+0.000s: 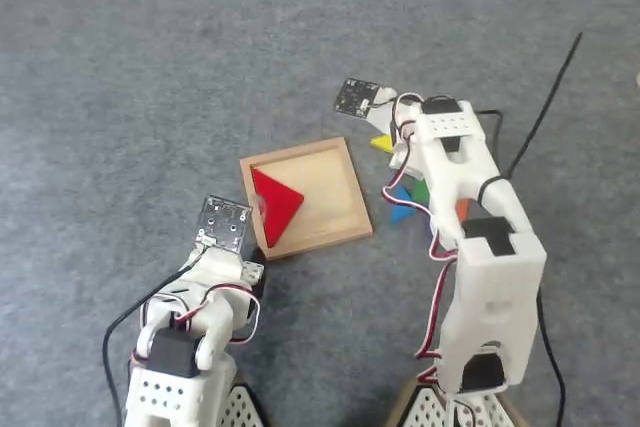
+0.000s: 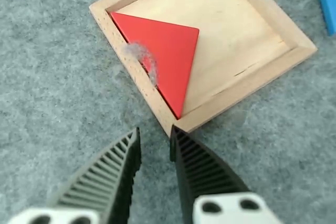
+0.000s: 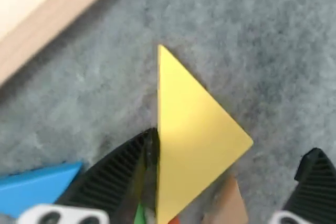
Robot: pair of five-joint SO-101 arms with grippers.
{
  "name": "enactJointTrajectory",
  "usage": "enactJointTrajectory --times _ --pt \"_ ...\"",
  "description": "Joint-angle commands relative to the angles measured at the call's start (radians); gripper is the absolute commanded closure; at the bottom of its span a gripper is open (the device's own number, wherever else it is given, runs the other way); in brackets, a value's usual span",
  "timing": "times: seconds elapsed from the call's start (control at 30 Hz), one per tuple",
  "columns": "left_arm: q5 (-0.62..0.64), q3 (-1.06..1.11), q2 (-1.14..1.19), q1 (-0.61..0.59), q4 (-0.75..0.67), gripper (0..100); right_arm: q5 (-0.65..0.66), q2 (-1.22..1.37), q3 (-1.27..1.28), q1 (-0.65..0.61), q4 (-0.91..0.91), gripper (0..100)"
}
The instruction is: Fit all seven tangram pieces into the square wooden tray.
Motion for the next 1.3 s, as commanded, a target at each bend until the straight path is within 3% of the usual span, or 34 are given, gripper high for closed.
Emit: enactJointTrajectory --times 0.0,0.43,0.83,1.27 --pt "0.006 -0.005 -0.021 -0.009 0.011 91 0.012 0.031 -0.087 0.004 -0.013 58.6" --pt "0.006 -0.005 -0.021 -0.009 0.011 91 0.029 0.11 -0.13 0.036 0.099 58.9" --pt "0.006 -0.005 -0.021 -0.009 0.009 91 -0.192 0.11 -0.186 0.039 0.093 87.9" --pt "0.006 -0.005 -0.021 -0.009 0.009 91 -0.23 0.108 -0.233 0.048 0.101 94.0"
